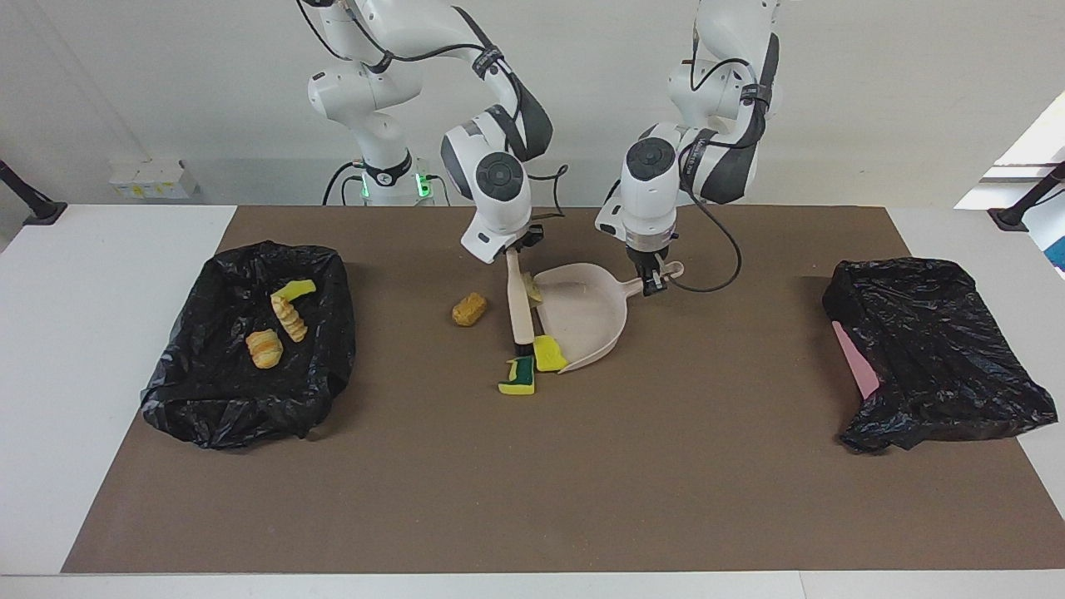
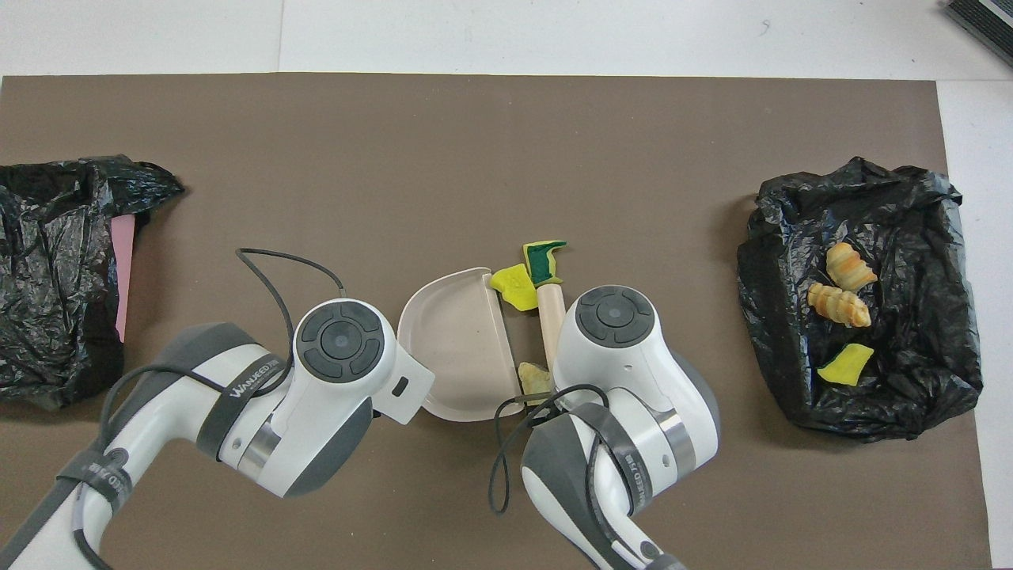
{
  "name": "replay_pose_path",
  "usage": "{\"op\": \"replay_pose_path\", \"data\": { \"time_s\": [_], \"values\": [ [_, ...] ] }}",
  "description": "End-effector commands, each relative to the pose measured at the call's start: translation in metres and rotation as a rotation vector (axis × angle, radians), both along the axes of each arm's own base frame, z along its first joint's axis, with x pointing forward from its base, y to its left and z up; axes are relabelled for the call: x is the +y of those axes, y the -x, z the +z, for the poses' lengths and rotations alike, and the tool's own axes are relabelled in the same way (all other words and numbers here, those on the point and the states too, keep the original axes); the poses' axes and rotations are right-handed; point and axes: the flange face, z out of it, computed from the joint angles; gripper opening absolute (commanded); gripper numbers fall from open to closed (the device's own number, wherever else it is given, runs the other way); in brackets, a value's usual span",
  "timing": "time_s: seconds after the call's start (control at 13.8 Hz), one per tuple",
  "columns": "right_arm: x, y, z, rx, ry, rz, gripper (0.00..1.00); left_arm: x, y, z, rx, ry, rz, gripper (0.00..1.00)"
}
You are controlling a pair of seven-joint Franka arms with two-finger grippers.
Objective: Sweep and dump trash in bin
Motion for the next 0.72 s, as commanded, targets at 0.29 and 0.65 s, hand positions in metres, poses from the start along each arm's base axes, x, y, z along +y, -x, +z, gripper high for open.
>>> {"op": "replay_pose_path", "data": {
  "time_s": [0.29, 0.65],
  "values": [
    [0.027, -0.004, 0.062, 0.010, -0.062, -0.024, 0.00, -0.002, 0.006, 0.000, -0.043, 0.022, 0.004, 0.00],
    [-0.012, -0.015, 0.074, -0.013, 0.052, -0.012, 0.00, 0.001, 0.007, -0.002, -0.039, 0.019, 0.007, 0.00]
  ]
}}
